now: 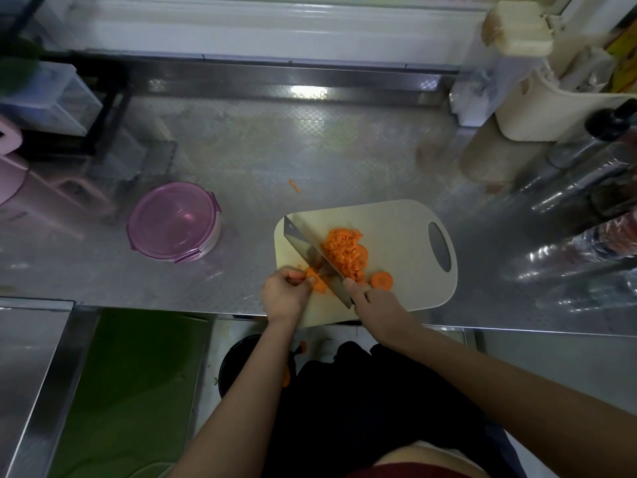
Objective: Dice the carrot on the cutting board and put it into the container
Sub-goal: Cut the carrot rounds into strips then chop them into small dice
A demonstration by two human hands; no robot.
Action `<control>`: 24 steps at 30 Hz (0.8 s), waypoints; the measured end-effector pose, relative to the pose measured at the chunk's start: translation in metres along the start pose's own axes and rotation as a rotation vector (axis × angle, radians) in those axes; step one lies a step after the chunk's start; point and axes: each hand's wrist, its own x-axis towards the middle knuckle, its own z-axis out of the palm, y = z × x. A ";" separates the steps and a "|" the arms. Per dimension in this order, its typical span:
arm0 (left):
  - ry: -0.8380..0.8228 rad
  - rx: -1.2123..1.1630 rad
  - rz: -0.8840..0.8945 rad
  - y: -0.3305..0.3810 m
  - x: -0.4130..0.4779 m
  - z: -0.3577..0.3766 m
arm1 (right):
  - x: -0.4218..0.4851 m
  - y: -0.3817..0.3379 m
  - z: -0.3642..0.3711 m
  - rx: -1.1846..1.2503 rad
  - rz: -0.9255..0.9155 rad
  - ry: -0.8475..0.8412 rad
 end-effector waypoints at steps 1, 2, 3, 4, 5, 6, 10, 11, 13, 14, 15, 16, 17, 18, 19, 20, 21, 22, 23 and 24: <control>-0.002 0.004 0.001 0.000 0.000 -0.001 | -0.001 0.000 0.000 0.002 0.001 0.003; -0.004 0.004 0.000 0.001 0.000 -0.001 | -0.002 0.001 0.001 0.009 -0.002 0.000; -0.005 0.006 -0.001 0.001 -0.001 -0.001 | -0.002 0.002 0.002 0.010 -0.007 0.001; -0.005 0.012 -0.002 0.001 -0.001 -0.001 | -0.002 0.002 0.002 -0.002 -0.016 0.003; -0.005 0.018 -0.001 0.002 -0.001 -0.001 | -0.002 0.002 0.003 -0.012 -0.019 0.003; -0.006 0.020 -0.001 0.001 0.000 -0.001 | -0.002 0.002 0.003 -0.014 -0.022 0.007; -0.013 0.011 0.008 0.001 0.000 0.000 | 0.000 0.002 0.008 -0.052 -0.014 0.027; -0.014 0.016 0.010 0.001 0.000 -0.001 | 0.001 0.002 0.010 -0.058 0.002 0.031; -0.014 0.023 0.010 0.002 -0.001 -0.001 | 0.002 0.001 0.013 -0.077 0.036 0.032; -0.013 0.023 0.009 0.002 -0.001 -0.001 | 0.003 0.001 0.015 -0.096 0.041 0.027; -0.012 0.024 0.004 0.004 -0.001 -0.002 | 0.004 0.000 0.017 -0.113 0.045 0.026; -0.012 0.023 -0.001 0.004 -0.001 -0.002 | 0.007 0.001 0.020 -0.119 0.046 0.030; -0.013 0.024 -0.004 0.004 -0.001 -0.002 | 0.011 0.004 0.024 -0.108 0.041 0.040; -0.014 0.028 -0.008 0.004 -0.001 -0.002 | 0.015 0.006 0.027 -0.092 0.038 0.050; -0.015 0.035 -0.011 0.005 -0.001 -0.002 | 0.018 0.009 0.031 -0.089 0.032 0.068; -0.014 0.040 -0.013 0.005 -0.001 -0.002 | 0.021 0.010 0.035 -0.096 0.025 0.084; -0.011 0.040 -0.011 0.004 0.000 -0.002 | 0.022 0.010 0.039 -0.111 0.011 0.099; -0.007 0.042 -0.006 0.004 0.000 -0.002 | 0.023 0.009 0.041 -0.133 0.002 0.113; -0.003 0.048 -0.002 0.004 0.000 -0.001 | 0.024 0.008 0.042 -0.154 -0.012 0.130; 0.000 0.055 0.000 0.004 -0.001 -0.001 | 0.025 0.006 0.043 -0.172 -0.023 0.135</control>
